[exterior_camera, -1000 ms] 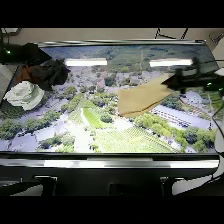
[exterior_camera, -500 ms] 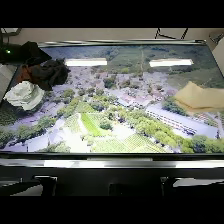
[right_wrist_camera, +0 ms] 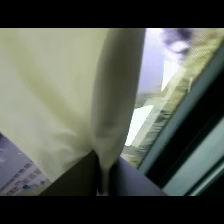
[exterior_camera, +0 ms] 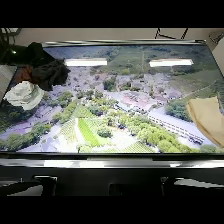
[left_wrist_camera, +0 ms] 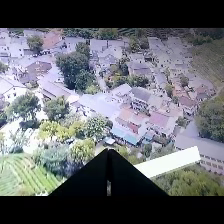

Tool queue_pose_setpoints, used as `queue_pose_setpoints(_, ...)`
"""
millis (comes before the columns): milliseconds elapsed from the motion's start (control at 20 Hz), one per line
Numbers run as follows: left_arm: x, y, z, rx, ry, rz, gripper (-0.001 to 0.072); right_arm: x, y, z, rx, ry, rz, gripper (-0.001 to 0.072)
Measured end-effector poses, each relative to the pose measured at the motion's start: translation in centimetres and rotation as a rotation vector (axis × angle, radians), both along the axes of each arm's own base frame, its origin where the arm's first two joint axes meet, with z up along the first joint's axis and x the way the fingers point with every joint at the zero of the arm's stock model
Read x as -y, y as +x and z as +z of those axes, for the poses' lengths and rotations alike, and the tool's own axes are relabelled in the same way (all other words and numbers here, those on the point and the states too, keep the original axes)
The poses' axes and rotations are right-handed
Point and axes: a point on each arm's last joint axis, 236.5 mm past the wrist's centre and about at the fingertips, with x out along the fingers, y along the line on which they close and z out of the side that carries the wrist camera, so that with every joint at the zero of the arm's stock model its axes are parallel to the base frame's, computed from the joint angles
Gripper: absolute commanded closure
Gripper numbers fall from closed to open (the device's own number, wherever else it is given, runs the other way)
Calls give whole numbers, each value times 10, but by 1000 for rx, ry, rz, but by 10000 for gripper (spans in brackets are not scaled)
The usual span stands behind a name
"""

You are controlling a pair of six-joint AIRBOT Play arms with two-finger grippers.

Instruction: Fold the clothes and pants, and hang the long-sleeved shirts on hangers.

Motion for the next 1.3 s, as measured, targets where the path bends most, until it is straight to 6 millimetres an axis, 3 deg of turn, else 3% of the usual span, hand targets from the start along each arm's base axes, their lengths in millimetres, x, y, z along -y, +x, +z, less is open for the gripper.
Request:
queue_pose_setpoints(250,15,-4,-2,-3,1,-34,687,-13,-46,-27,-153,-37,-14,676)
queue_pose_setpoints(600,19,-6,-2,-1,3,-46,687,-29,-68,-39,-223,-26,-2,660)
queue_pose_setpoints(650,19,-5,-2,-1,3,-46,687,-31,-72,-37,-234,-25,-5,440)
queue_pose_setpoints(700,19,-6,-2,0,4,-46,687,-32,-75,-35,-245,-29,-4,119)
queue_pose_setpoints(750,19,-6,-2,0,3,-46,687,-33,-78,-32,-254,-33,-6,14)
queue_pose_setpoints(900,19,-6,-2,0,4,-47,687,-29,-76,-14,-234,-72,-10,18)
queue_pose_setpoints(1000,21,-6,2,8,-8,-50,688,-7,-62,19,-178,-165,-15,27)
queue_pose_setpoints(1100,22,0,14,57,-24,-39,690,26,-25,74,-40,-321,1,28)
queue_pose_setpoints(1200,13,14,26,137,16,7,689,49,36,155,150,-550,84,29)
queue_pose_setpoints(1250,3,22,23,157,73,47,688,48,67,194,237,-648,141,55)
queue_pose_setpoints(1300,-12,30,13,154,152,97,684,33,101,228,321,-719,214,68)
